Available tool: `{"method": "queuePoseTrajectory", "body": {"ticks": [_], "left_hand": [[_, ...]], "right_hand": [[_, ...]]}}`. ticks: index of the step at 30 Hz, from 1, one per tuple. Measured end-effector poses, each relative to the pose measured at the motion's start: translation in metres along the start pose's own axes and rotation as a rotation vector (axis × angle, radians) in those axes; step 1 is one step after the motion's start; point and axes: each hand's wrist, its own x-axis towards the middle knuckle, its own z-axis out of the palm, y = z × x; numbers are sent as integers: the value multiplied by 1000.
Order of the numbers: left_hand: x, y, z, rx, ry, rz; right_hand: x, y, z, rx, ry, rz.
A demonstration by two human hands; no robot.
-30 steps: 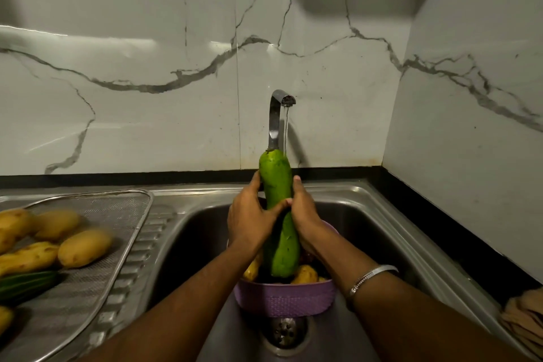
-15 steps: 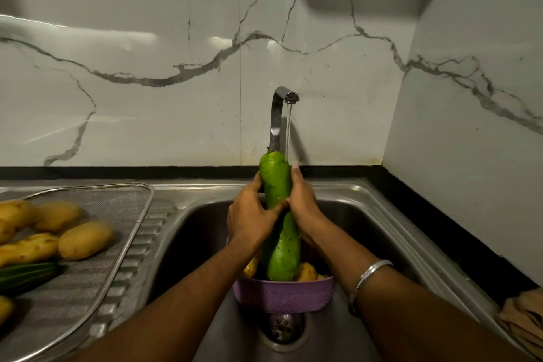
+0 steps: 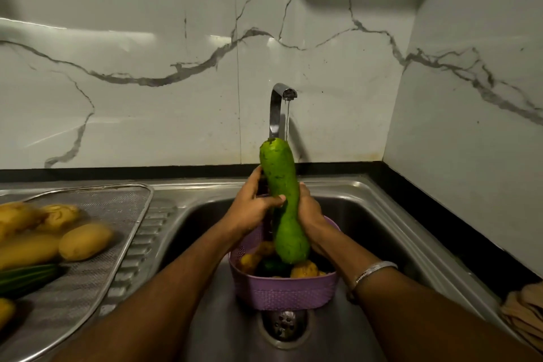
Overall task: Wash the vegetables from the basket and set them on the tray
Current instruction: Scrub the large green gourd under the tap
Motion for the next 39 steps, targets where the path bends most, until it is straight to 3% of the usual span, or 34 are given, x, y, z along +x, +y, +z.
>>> {"method": "queuePoseTrajectory", "body": {"ticks": [3,9,12,18,23,32,35,39], "left_hand": [[0,-4,0,-23,25,47],[-5,-18,6,307,198,232],[-5,-22,7,365,238,278],[-4,-18,9,503,414,277],[-6,-19,8,569,440,234],[-3,-11,10,576,548,192],[0,-10,7,544,422,227],[-1,-8,1,194,37,146]], "right_hand": [[1,-5,1,-88,9,-10],[-35,-49,20,-9,34,-178],[-37,-48,20,17,6,-250],[-30,-14,13,123,-82,-12],[-29,-42,26,259,-87,-94],[-30,-16,14,29,-83,-26],[-11,-20,21,52,-100,-76],[-16,-41,14,97,13,-114]]}}
